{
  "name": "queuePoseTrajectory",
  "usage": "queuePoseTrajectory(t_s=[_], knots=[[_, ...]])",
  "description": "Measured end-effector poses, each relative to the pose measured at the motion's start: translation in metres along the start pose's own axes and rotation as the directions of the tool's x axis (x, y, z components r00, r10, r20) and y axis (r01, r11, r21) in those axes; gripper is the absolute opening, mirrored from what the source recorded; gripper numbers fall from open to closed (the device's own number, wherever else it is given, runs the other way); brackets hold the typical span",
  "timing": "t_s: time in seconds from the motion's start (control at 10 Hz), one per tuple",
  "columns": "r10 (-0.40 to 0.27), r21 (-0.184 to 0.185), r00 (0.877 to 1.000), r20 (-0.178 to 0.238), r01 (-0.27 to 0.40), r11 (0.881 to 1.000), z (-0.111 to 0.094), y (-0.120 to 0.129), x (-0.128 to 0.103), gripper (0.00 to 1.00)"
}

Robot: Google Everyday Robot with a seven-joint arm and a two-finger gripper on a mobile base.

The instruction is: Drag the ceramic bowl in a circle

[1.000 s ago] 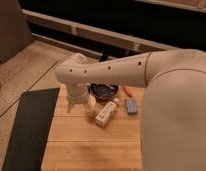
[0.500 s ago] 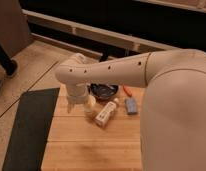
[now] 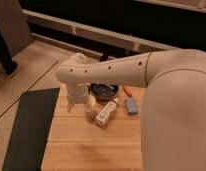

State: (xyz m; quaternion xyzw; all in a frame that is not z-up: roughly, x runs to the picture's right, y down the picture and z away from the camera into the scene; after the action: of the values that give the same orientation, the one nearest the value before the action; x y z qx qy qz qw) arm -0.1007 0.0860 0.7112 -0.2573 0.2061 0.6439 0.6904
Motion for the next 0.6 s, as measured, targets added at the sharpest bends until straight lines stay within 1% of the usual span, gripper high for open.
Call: queuePoseTrajectory(t_s=[0.1, 0.2, 0.3, 0.4, 0.5, 0.6], knots=[[-0.001, -0.017, 0.998, 0.069, 0.002, 1.000, -0.008, -0.017, -0.025, 0.65], [0.008, -0.012, 0.992, 0.124, -0.007, 1.000, -0.017, -0.039, -0.044, 0.65], [0.020, 0.005, 0.987, 0.161, -0.021, 1.000, -0.026, -0.059, -0.056, 0.65], [0.030, 0.018, 0.982, 0.186, -0.034, 0.999, -0.035, -0.074, -0.063, 0.65], [0.040, 0.058, 0.973, 0.225, -0.055, 0.997, -0.053, -0.103, -0.073, 0.65], [0.051, 0.083, 0.970, 0.239, -0.073, 0.994, -0.061, -0.118, -0.076, 0.65]])
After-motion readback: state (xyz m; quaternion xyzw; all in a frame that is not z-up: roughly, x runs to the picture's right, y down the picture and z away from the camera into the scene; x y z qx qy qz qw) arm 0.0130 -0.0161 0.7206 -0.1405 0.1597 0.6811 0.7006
